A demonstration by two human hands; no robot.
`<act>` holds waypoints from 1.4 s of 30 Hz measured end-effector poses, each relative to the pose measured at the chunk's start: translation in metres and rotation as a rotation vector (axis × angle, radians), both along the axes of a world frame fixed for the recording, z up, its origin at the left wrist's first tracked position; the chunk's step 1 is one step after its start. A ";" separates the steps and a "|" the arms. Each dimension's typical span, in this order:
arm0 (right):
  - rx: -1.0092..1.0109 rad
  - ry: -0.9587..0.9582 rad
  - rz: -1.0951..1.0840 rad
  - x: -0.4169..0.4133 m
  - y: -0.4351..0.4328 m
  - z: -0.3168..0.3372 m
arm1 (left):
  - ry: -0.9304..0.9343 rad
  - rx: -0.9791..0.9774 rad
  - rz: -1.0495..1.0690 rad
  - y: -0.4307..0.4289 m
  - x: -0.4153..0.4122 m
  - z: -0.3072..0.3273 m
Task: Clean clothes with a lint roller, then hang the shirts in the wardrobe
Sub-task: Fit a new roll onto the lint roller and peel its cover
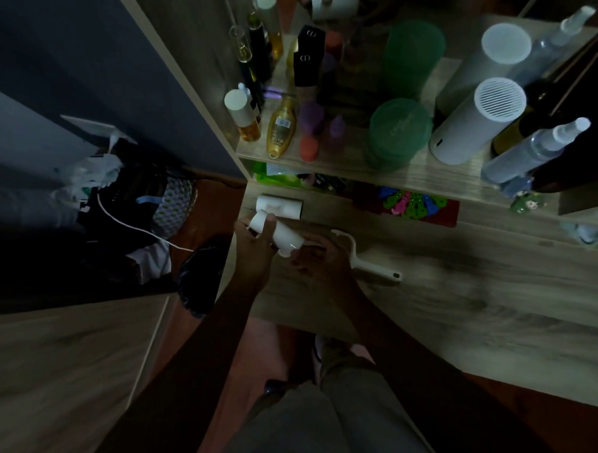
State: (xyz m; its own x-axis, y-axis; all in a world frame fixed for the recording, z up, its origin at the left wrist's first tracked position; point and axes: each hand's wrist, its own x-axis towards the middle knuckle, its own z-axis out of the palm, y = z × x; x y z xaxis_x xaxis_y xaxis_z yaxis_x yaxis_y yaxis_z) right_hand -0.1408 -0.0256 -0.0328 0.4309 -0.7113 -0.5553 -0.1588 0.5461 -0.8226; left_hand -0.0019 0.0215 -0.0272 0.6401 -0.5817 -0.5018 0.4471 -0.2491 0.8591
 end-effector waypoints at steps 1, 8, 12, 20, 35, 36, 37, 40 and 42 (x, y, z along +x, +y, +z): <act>0.001 -0.009 -0.006 0.000 0.000 0.001 | 0.008 -0.005 0.002 0.001 0.000 0.000; -0.004 -0.017 -0.063 0.002 0.001 -0.002 | 0.029 -0.007 0.025 0.002 0.001 0.001; 0.059 -0.035 -0.054 0.001 -0.002 0.001 | 0.009 0.006 0.067 0.001 -0.001 0.002; 0.314 -0.194 -0.094 -0.002 -0.007 0.002 | -0.116 -0.011 0.015 0.002 -0.002 0.008; 0.344 -0.202 -0.088 0.000 -0.016 -0.004 | -0.094 -0.023 0.049 -0.003 0.000 0.008; 0.356 -0.208 -0.083 0.000 -0.017 -0.003 | -0.091 -0.026 0.047 -0.003 0.000 0.008; 0.367 -0.213 -0.075 0.000 -0.017 -0.003 | -0.085 -0.031 0.047 -0.003 0.001 0.008; 0.385 -0.212 -0.059 0.001 -0.021 0.001 | -0.079 -0.035 0.041 -0.003 0.004 0.008; 0.389 -0.194 -0.058 0.002 -0.023 0.003 | -0.089 -0.046 0.030 -0.004 0.004 0.010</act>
